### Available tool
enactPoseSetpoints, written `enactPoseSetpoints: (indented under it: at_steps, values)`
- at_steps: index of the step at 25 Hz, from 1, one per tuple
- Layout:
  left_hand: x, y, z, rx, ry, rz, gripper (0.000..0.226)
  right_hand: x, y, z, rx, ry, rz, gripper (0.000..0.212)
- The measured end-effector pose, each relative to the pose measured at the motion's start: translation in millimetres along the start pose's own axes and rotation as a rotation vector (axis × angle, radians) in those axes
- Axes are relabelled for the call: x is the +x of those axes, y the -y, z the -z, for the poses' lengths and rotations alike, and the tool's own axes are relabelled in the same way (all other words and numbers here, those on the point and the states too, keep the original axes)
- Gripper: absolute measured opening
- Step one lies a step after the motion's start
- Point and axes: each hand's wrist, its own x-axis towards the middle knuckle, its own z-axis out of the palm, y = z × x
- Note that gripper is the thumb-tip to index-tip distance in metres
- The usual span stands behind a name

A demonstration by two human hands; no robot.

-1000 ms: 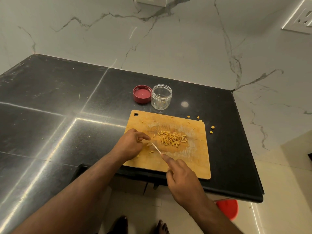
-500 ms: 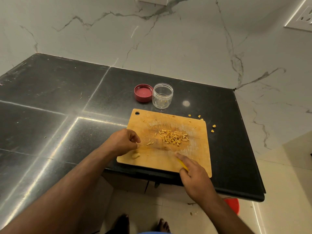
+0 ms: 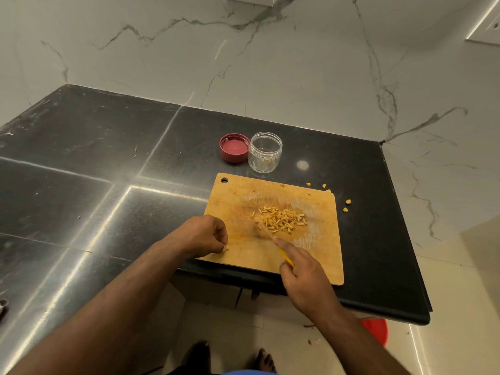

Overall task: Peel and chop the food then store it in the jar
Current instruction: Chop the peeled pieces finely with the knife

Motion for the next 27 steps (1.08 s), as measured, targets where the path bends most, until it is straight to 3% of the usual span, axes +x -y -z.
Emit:
enactPoseSetpoints:
  at_steps: [4,8,12,15,22,27]
  values:
    - [0.8,-7.1,-1.6,0.043,0.006,-0.034,0.010,-4.5,2.4,-3.4,0.008,0.133,0.054,0.050]
    - [7.2,-7.3,-1.6,-0.049,-0.064,-0.033,0.009,-2.8,-5.5,2.8,0.013,0.017,-0.006,0.052]
    - [15.2,-12.5,-6.0,-0.164,-0.176,-0.021,0.008,-9.0,-7.8,3.2,0.004,0.054,0.000,0.050]
    - [18.8,-13.4,-8.0,-0.205,-0.248,-0.002,0.015,-10.4,-7.4,7.1,0.041,-0.017,-0.038,0.052]
    - [20.3,-10.6,-17.5,-0.142,-0.270,0.025,0.019,-15.3,12.1,1.8,0.154,-0.015,-0.040,0.049]
    - [20.5,-16.1,-26.2,-0.136,-0.350,0.012,0.012,-15.7,26.5,-4.8,0.059,0.063,-0.003,0.051]
